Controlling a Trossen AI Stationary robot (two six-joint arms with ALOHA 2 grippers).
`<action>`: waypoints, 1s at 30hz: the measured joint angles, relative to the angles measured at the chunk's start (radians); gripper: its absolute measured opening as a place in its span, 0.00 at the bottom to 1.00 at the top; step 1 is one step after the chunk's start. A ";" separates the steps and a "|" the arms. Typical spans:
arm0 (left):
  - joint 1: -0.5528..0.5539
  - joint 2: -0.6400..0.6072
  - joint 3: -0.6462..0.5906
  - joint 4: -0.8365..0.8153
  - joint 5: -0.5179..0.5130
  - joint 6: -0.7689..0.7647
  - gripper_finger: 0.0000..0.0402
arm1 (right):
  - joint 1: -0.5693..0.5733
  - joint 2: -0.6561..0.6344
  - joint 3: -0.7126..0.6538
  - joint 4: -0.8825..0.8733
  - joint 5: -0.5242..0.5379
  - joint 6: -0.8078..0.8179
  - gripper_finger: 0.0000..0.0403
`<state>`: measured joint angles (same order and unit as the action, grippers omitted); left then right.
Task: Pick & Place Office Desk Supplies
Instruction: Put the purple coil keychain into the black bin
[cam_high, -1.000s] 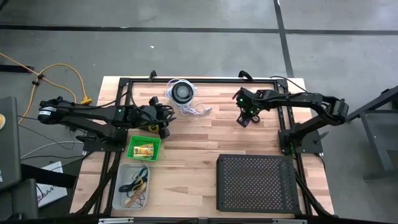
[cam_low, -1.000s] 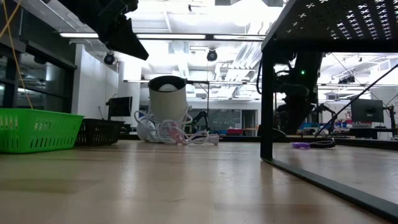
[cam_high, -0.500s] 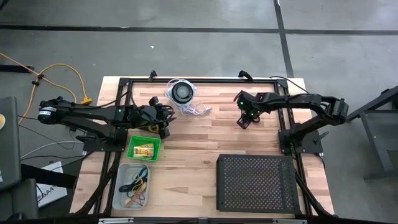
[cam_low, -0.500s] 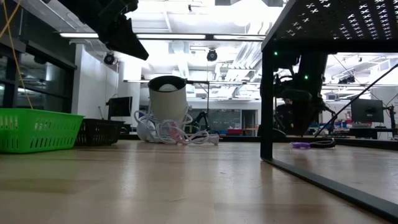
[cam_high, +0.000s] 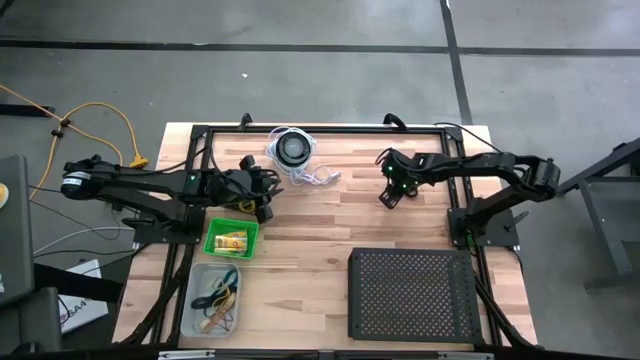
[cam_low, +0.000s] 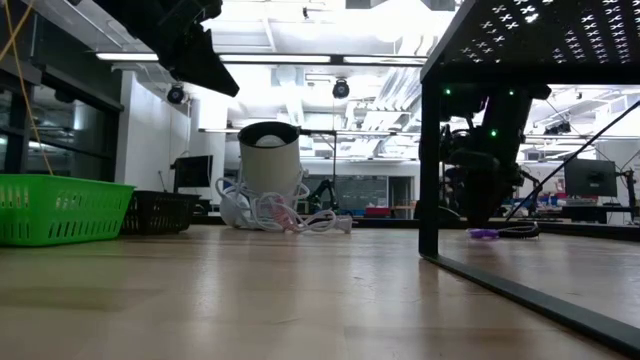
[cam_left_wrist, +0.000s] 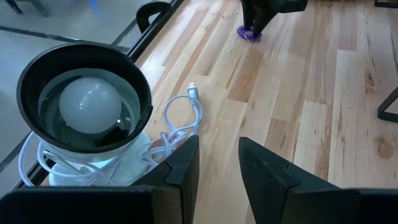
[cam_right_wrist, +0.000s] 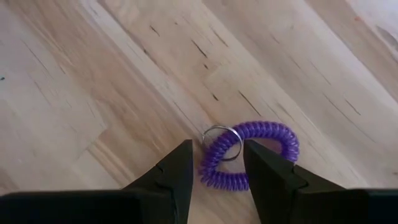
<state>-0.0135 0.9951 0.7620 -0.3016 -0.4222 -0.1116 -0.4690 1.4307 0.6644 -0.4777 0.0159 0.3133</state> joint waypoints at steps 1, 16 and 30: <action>0.000 0.000 0.000 0.000 0.000 0.000 0.27 | 0.000 0.000 -0.003 0.003 0.000 0.002 0.32; 0.000 0.000 0.000 0.000 0.000 0.000 0.27 | 0.000 0.000 -0.062 0.089 0.009 0.027 0.32; 0.000 0.000 0.000 0.004 0.000 0.000 0.27 | 0.000 0.063 -0.057 0.125 0.005 0.004 0.25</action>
<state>-0.0135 0.9951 0.7620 -0.2974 -0.4221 -0.1116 -0.4694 1.4940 0.6071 -0.3523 0.0212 0.3176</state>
